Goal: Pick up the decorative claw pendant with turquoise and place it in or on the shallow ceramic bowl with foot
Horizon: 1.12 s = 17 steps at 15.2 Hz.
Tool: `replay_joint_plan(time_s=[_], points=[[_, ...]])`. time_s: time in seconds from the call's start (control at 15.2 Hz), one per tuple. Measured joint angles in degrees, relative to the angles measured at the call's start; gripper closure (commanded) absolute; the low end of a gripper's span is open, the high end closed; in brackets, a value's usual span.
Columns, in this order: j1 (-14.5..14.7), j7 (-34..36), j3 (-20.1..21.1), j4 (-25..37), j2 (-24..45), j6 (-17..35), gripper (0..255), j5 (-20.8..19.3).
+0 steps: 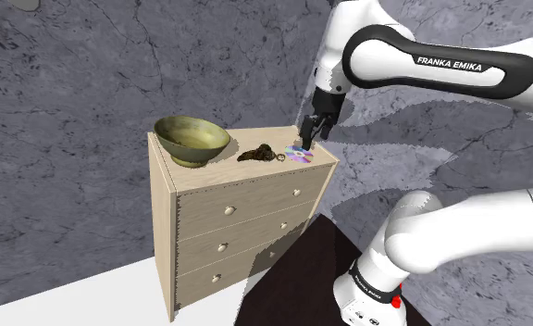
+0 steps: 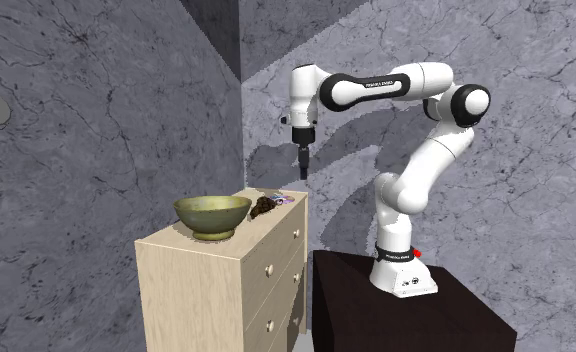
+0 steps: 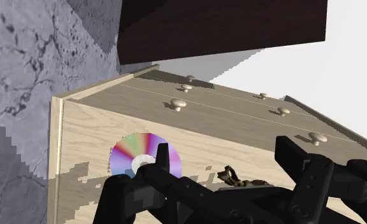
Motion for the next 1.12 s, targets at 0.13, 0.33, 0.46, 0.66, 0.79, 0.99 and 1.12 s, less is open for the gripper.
replay_joint_plan(time_s=[0.13, 0.33, 0.46, 0.66, 0.79, 0.99, 1.12], points=[[0.3, -0.7, 0.1, 0.8, 1.4, 0.1, 0, -0.2], [1.8, -4.8, 0.3, 5.3, 9.5, 0.8, 0, -1.5], [2.6, -8.2, 0.4, 9.7, 15.7, 0.5, 0, -2.7], [4.4, -12.1, 1.9, 15.1, 24.2, 0.2, 0, -3.9], [5.2, -15.3, 2.5, 19.2, 29.9, -0.4, 0, -5.3], [6.2, -18.2, 3.5, 23.1, 35.9, -0.7, 0, -6.6], [6.3, -18.3, 3.7, 22.3, 36.7, 0.5, 0, -6.9]])
